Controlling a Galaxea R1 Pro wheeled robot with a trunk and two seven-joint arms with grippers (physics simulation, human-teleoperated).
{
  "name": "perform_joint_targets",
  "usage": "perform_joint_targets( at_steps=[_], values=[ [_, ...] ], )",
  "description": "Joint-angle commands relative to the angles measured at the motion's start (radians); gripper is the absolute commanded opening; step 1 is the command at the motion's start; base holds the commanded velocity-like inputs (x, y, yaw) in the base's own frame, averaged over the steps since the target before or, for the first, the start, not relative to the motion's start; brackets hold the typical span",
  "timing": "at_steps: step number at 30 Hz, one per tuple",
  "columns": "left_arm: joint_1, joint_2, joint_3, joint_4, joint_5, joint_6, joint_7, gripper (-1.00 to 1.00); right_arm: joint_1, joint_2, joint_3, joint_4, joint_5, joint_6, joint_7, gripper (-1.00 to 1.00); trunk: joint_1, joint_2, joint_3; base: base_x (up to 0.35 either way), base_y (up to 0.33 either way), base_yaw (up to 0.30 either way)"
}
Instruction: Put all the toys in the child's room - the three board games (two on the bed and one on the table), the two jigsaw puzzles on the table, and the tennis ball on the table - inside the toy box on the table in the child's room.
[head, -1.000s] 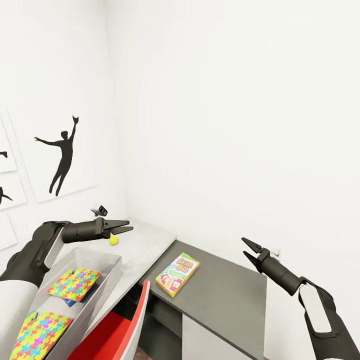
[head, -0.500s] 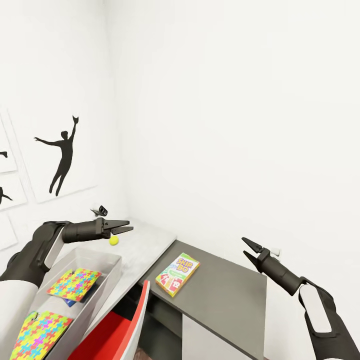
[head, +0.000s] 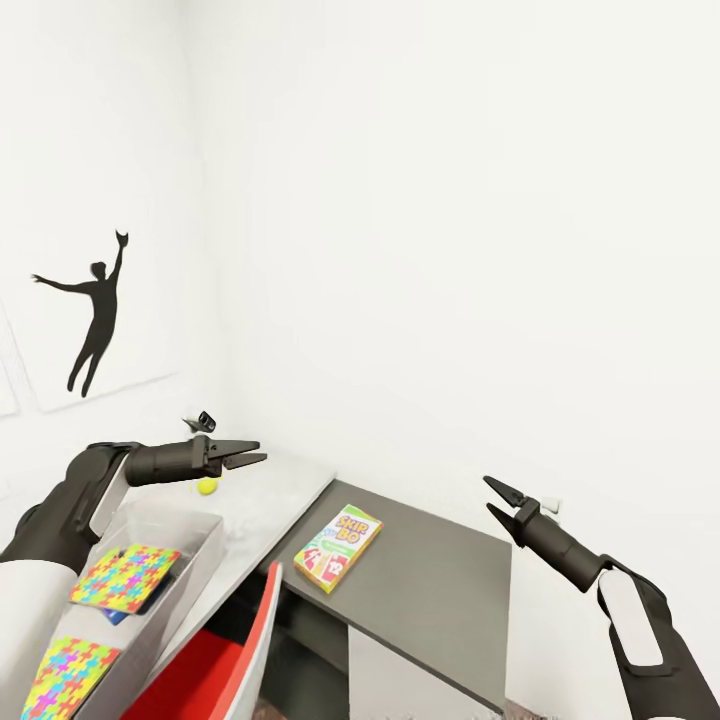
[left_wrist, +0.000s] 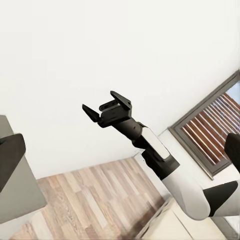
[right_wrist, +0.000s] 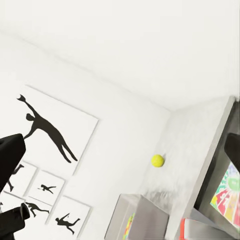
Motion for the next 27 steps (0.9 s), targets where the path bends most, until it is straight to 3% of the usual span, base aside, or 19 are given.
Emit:
perform_joint_targets(
  at_steps=[1, 14, 27],
  values=[
    [0.0, 0.0, -0.001, 0.0, 0.001, 0.011, -0.003, 1.0, -0.001, 0.0, -0.001, 0.001, -0.001, 0.006, 0.002, 1.0, 0.0, -0.001, 0.0, -0.123, -0.116, -0.271],
    [0.0, 0.0, -0.001, 0.0, 0.001, 0.01, -0.003, 1.0, -0.001, 0.002, -0.023, 0.004, -0.003, 0.008, 0.002, 1.0, 0.0, -0.001, 0.0, -0.101, -0.093, -0.271],
    [0.0, 0.0, -0.002, 0.0, 0.001, 0.01, -0.003, 1.0, -0.001, 0.001, -0.066, 0.048, -0.003, 0.007, 0.002, 1.0, 0.0, -0.001, -0.015, -0.004, -0.022, -0.086]
  ],
)
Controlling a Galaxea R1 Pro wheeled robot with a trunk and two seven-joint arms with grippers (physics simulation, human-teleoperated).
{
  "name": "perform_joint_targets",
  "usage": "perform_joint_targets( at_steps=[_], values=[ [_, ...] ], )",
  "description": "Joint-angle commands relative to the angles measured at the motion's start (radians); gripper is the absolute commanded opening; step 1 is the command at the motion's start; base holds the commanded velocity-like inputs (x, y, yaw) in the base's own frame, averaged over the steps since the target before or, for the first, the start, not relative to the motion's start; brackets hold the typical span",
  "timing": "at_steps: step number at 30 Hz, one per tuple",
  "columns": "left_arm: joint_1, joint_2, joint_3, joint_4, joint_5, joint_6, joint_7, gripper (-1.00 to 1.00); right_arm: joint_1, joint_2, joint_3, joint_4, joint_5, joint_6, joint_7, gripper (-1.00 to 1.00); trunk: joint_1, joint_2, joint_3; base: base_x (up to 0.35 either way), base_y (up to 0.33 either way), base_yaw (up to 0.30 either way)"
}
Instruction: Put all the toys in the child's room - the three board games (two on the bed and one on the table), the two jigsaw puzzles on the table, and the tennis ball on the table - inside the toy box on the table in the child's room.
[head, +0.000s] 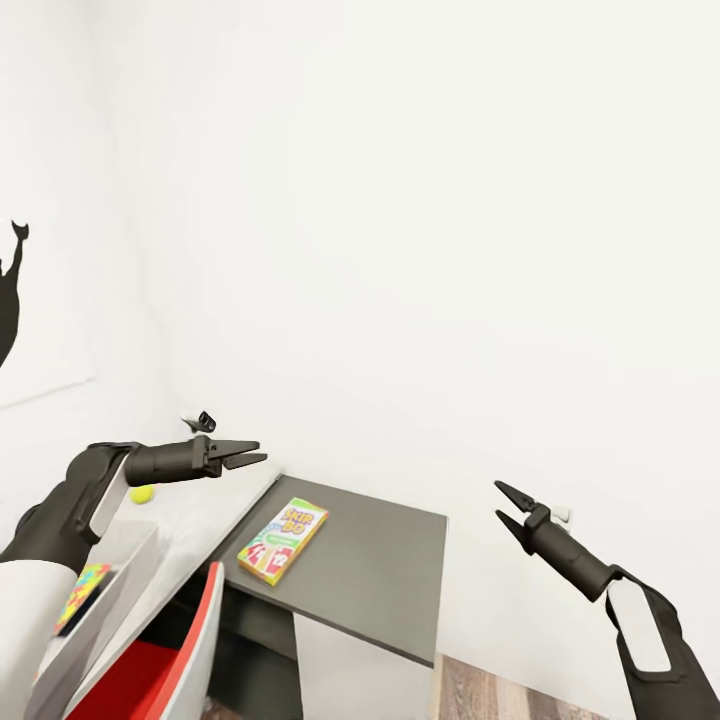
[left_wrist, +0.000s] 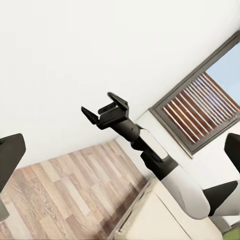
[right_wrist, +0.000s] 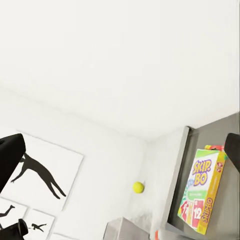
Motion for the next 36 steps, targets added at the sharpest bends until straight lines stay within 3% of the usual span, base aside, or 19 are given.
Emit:
perform_joint_targets(
  at_steps=[1, 15, 26, 36],
  values=[
    [0.0, 0.0, -0.001, 0.0, 0.001, 0.01, -0.003, 1.0, -0.001, 0.0, -0.003, 0.007, -0.001, 0.006, 0.002, 1.0, 0.0, -0.001, -0.002, 0.0, -0.137, -0.074],
    [0.0, 0.0, 0.0, 0.0, 0.0, 0.01, -0.002, 1.0, 0.0, 0.0, -0.029, 0.04, -0.001, 0.005, 0.001, 1.0, 0.0, -0.001, -0.023, 0.083, -0.176, -0.1],
    [0.0, 0.0, 0.0, 0.0, -0.003, 0.01, -0.001, 1.0, 0.0, 0.0, -0.029, 0.04, -0.001, 0.004, -0.004, 1.0, 0.0, -0.001, -0.04, 0.18, 0.062, -0.121],
    [0.0, 0.002, 0.001, 0.0, -0.009, 0.009, 0.007, 1.0, -0.001, 0.0, -0.029, 0.04, -0.001, 0.004, -0.007, 1.0, 0.0, -0.001, -0.055, 0.024, 0.005, -0.122]
  ],
)
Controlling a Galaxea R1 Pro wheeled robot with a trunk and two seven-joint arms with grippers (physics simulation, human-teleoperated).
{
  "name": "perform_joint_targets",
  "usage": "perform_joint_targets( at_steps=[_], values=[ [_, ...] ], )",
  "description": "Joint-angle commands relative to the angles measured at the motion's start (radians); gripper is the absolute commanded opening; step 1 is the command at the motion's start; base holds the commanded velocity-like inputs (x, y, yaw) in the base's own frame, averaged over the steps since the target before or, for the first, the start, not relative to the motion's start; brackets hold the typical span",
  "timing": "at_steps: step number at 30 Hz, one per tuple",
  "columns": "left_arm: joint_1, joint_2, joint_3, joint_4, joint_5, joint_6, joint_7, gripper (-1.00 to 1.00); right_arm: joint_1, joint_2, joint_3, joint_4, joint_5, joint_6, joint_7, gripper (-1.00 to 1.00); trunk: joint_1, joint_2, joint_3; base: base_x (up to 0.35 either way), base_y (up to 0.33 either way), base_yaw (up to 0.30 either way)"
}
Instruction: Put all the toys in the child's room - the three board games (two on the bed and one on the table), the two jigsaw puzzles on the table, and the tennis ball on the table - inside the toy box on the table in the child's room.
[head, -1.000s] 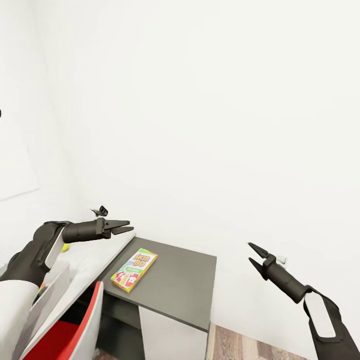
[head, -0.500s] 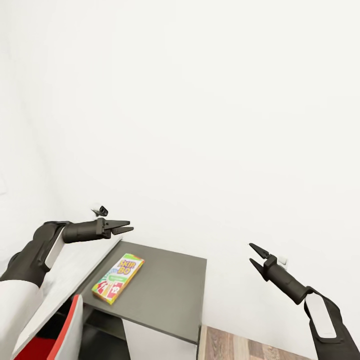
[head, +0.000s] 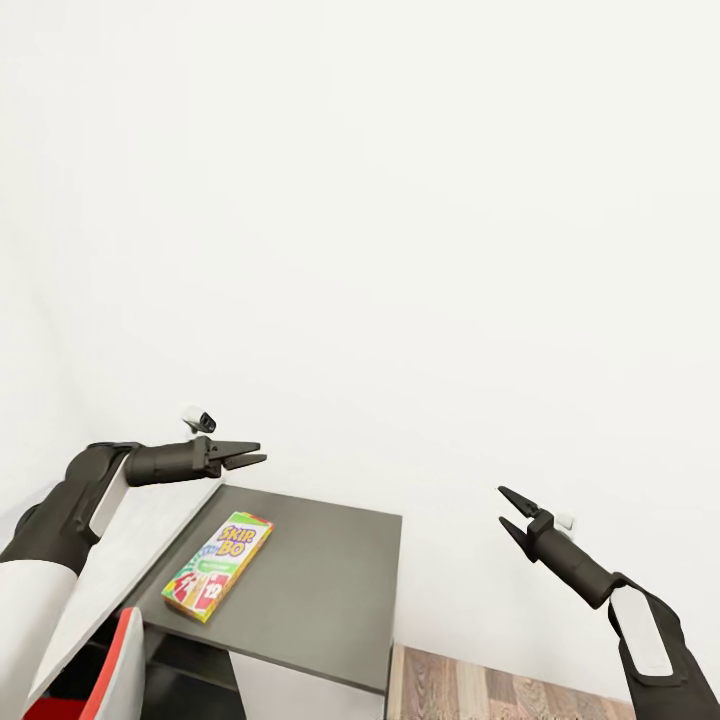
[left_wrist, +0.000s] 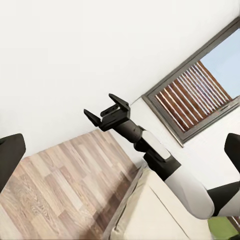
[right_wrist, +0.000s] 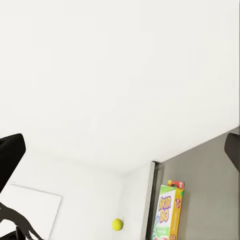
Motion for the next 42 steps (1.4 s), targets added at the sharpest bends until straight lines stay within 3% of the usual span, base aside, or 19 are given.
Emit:
perform_joint_targets(
  at_steps=[1, 6, 8, 10, 13, 18, 21, 23, 27, 32, 34, 42],
  values=[
    [0.0, 0.001, -0.001, 0.0, 0.001, 0.011, -0.001, 1.0, -0.001, 0.0, -0.002, 0.001, -0.001, 0.006, 0.002, 1.0, 0.0, -0.001, -0.002, 0.002, 0.0, -0.122],
    [0.0, 0.004, -0.001, 0.0, -0.005, 0.003, 0.017, 1.0, -0.001, 0.0, -0.002, 0.001, -0.001, 0.006, 0.001, 1.0, 0.0, -0.001, -0.01, 0.001, 0.0, -0.121],
    [0.0, 0.004, 0.001, 0.003, -0.018, 0.0, 0.062, 1.0, -0.001, 0.0, -0.002, 0.001, 0.0, 0.006, 0.001, 1.0, 0.0, -0.001, -0.013, 0.0, 0.0, -0.122],
    [0.0, 0.004, 0.003, 0.006, -0.03, -0.002, 0.147, 1.0, -0.001, -0.001, -0.002, 0.001, 0.0, 0.006, 0.001, 1.0, 0.0, -0.001, -0.016, 0.0, 0.0, -0.121],
    [0.0, 0.005, 0.007, 0.009, -0.036, -0.003, 0.335, 1.0, -0.001, -0.001, -0.002, 0.001, 0.0, 0.006, 0.001, 1.0, 0.0, -0.001, -0.02, 0.0, 0.0, -0.121],
    [0.0, -0.001, 0.026, 0.011, -0.037, -0.004, 0.72, 1.0, 0.0, -0.001, -0.002, 0.001, 0.002, 0.005, 0.001, 1.0, 0.0, -0.001, -0.028, 0.0, 0.0, -0.122],
    [0.0, -0.003, 0.03, 0.011, -0.033, -0.015, 0.899, 1.0, 0.0, -0.001, -0.002, 0.001, 0.004, 0.005, 0.001, 1.0, 0.0, -0.001, -0.032, 0.0, 0.0, -0.109],
    [0.0, -0.003, 0.031, 0.011, -0.032, -0.038, 0.964, 1.0, 0.0, 0.0, -0.002, 0.001, 0.006, 0.005, 0.002, 1.0, 0.0, -0.001, -0.035, 0.0, 0.0, -0.086],
    [0.0, -0.004, 0.031, 0.014, -0.031, -0.079, 1.024, 1.0, 0.0, 0.001, -0.001, 0.001, 0.009, 0.004, 0.003, 1.0, 0.0, -0.001, -0.041, 0.005, 0.0, -0.036],
    [0.0, -0.017, 0.03, 0.017, -0.034, -0.092, 1.066, 1.0, -0.001, 0.002, 0.0, -0.002, 0.011, 0.003, 0.004, 1.0, 0.0, -0.001, -0.043, 0.141, 0.0, -0.006],
    [0.0, -0.023, 0.029, 0.017, -0.033, -0.093, 1.109, 1.0, -0.001, 0.001, 0.001, -0.002, 0.012, 0.003, 0.004, 1.0, 0.0, -0.001, -0.043, 0.052, 0.0, -0.001],
    [0.0, -0.024, 0.029, 0.017, -0.036, -0.094, 1.136, 1.0, 0.0, 0.002, 0.001, -0.003, 0.012, 0.003, 0.004, 1.0, 0.0, -0.001, -0.043, 0.042, 0.062, 0.0]
  ],
)
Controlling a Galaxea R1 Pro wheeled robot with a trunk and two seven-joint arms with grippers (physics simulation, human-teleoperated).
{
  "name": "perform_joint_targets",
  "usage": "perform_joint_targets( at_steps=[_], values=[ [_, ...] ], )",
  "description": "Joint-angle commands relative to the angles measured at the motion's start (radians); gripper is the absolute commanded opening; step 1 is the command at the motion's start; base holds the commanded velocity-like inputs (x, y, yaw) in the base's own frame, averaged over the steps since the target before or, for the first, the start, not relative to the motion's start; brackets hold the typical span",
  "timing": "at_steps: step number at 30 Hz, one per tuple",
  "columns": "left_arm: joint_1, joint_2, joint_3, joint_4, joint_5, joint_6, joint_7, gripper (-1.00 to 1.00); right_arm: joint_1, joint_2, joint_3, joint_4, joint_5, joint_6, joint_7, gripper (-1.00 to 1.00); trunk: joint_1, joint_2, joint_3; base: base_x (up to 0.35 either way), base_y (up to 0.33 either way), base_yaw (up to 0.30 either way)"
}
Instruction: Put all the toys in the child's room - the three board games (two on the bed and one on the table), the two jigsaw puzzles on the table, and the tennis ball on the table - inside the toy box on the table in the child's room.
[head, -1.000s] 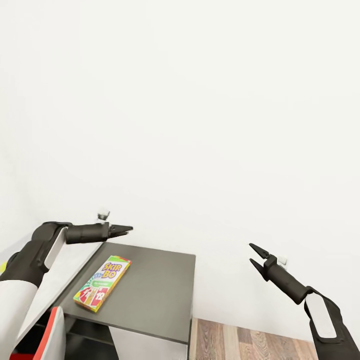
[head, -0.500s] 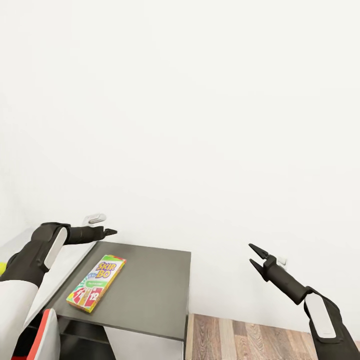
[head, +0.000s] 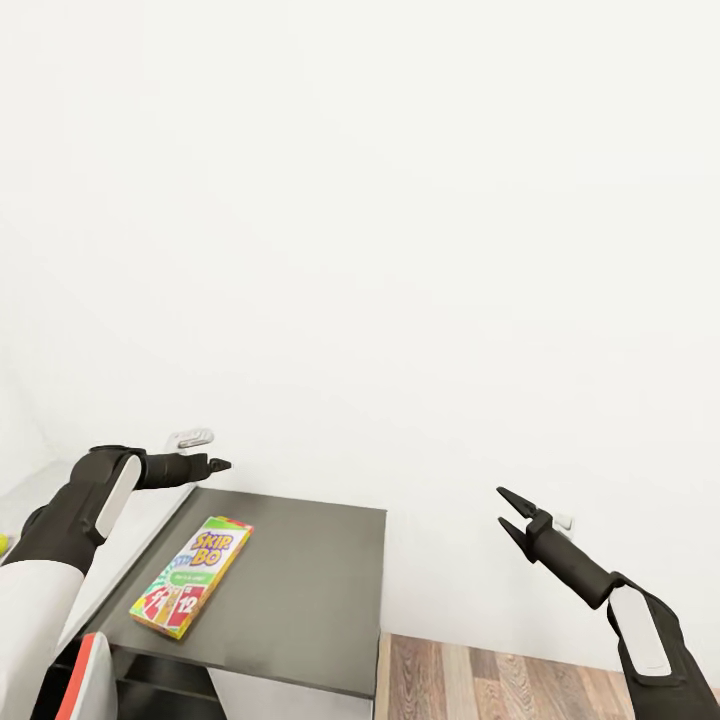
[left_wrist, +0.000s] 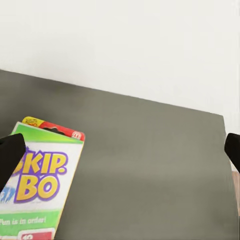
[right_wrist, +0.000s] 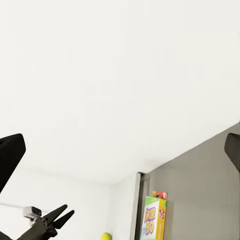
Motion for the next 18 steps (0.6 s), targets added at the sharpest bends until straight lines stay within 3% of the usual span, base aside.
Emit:
perform_joint_targets(
  at_steps=[1, 9, 18],
  values=[
    [-0.001, 0.0, 0.001, 0.0, -0.003, 0.004, 0.005, 1.0, -0.001, 0.0, -0.002, 0.0, -0.001, 0.006, 0.002, 1.0, 0.001, -0.002, -0.002, 0.072, 0.13, 0.0],
    [-0.001, -0.021, -0.003, 0.002, -0.006, -0.006, 0.121, 1.0, -0.001, 0.001, 0.001, 0.0, 0.0, 0.005, 0.001, 1.0, 0.001, -0.002, -0.002, 0.019, 0.034, 0.0],
    [-0.003, -0.079, -0.009, 0.123, -0.006, -0.075, 0.362, 1.0, -0.002, 0.001, 0.004, -0.003, 0.002, 0.003, -0.001, 1.0, 0.001, -0.002, -0.002, 0.001, 0.001, 0.0]
  ],
)
